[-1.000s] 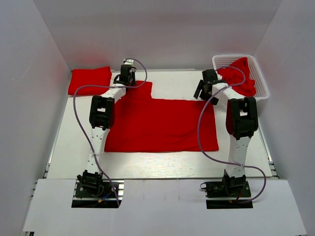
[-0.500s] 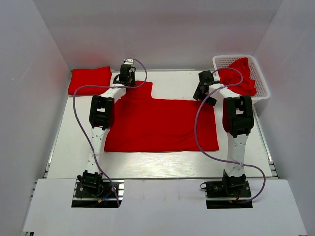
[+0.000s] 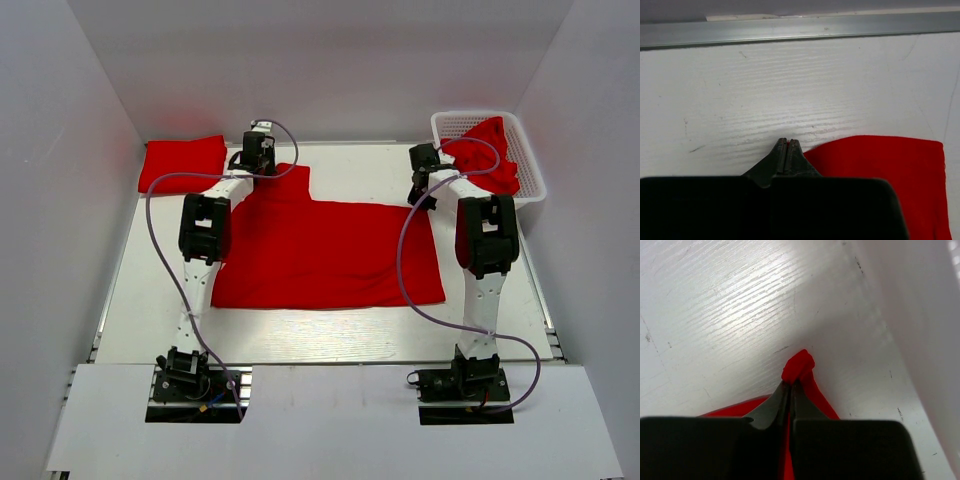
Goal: Fold and stack the t-shirts
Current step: Grap the side of the flattened tshirt furthest away from the robot with both arms, then fold the other side of the tshirt into a rectangle
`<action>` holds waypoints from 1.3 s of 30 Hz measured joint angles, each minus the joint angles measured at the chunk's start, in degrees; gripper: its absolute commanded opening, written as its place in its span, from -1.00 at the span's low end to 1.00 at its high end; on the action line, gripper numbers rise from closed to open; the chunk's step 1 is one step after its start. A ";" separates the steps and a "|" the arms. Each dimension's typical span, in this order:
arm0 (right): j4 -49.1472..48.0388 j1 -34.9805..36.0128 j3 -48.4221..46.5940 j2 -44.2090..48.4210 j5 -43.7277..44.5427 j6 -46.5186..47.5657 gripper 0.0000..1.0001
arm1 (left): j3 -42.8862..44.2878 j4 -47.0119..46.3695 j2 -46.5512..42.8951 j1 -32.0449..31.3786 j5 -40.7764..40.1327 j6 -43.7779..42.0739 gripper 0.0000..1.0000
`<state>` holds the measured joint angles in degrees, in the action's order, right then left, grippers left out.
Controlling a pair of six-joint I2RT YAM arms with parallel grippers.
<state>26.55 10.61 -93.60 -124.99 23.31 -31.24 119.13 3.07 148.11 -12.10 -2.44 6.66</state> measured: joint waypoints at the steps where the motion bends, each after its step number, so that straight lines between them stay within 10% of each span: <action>1: -0.02 0.00 0.00 0.00 0.04 0.11 -1.00 | -0.50 0.13 -0.46 0.02 0.33 0.04 -1.00; 39: -20.76 1.79 31.93 26.77 -7.61 13.68 -1.00 | -74.29 -8.57 -72.22 0.98 7.87 5.03 -1.00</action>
<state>5.78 12.40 -61.67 -98.21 15.70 -17.56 44.84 -5.50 75.90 -11.11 5.43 11.68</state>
